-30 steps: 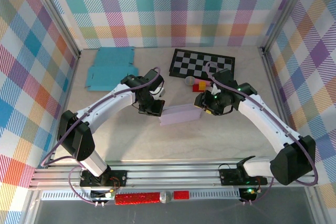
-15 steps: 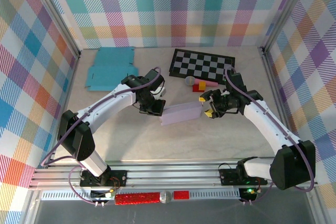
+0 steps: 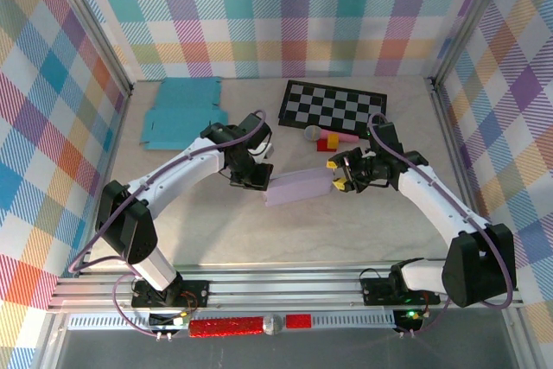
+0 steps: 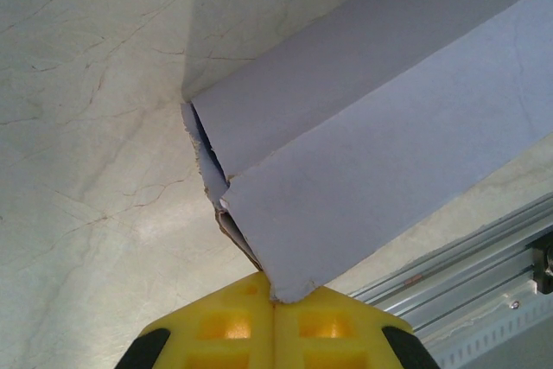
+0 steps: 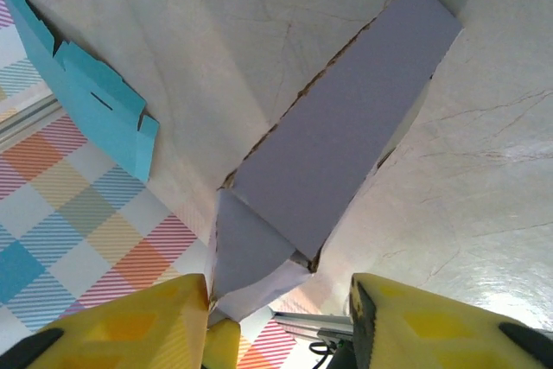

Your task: Fold the paper box

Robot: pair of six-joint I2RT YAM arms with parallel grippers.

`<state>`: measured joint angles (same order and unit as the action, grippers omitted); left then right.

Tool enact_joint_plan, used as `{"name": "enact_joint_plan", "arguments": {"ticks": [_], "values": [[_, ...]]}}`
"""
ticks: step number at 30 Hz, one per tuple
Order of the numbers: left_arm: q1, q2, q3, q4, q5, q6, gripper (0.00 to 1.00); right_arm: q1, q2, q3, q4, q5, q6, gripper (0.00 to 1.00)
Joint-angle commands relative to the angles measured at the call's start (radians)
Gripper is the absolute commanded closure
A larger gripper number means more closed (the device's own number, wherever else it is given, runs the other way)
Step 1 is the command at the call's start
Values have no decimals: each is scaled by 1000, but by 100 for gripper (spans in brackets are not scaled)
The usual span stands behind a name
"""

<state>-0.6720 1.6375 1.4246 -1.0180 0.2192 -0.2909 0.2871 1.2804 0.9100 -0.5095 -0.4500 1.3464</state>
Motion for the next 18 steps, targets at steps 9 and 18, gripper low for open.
{"name": "enact_joint_plan", "arguments": {"ticks": [9, 18], "values": [[-11, 16, 17, -1, 20, -21, 97, -7, 52, -17, -57, 12, -97, 66], [11, -57, 5, 61, 80, -119, 68, -11, 87, -5, -126, 28, -132, 65]]}}
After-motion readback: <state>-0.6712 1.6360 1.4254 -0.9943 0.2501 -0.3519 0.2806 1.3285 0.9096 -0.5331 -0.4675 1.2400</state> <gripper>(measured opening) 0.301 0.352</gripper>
